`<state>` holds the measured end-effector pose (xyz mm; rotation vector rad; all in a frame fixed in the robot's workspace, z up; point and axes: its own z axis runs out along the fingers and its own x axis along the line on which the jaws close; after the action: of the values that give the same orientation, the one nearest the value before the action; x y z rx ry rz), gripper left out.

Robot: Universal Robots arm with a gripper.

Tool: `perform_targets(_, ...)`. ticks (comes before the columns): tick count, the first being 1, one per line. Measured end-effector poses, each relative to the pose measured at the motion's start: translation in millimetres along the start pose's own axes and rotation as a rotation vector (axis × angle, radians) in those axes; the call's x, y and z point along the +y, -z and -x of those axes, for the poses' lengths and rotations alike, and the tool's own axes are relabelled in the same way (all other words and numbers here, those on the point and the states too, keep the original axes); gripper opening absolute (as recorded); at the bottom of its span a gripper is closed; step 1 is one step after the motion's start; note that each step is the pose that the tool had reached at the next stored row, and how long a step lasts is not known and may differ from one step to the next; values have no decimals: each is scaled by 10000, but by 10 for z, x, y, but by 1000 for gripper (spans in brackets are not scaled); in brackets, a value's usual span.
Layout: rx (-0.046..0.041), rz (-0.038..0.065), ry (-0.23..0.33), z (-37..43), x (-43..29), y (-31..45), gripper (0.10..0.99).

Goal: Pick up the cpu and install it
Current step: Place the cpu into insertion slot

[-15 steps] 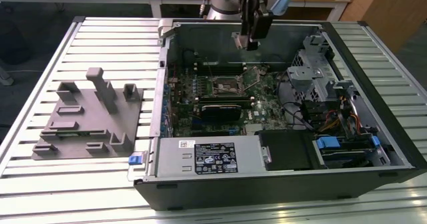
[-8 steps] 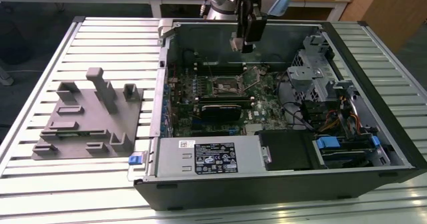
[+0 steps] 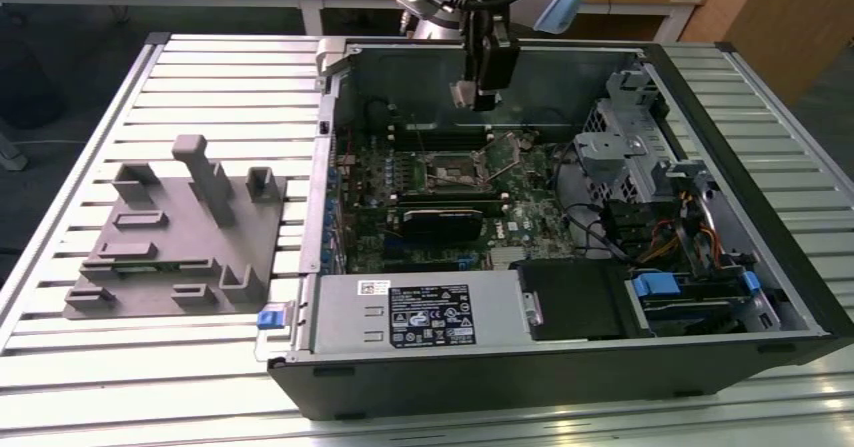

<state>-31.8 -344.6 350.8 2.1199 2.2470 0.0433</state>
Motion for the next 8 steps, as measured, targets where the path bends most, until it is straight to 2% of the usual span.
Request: perform_targets(8, 5, 2, -1, -2, -15, -64, 537)
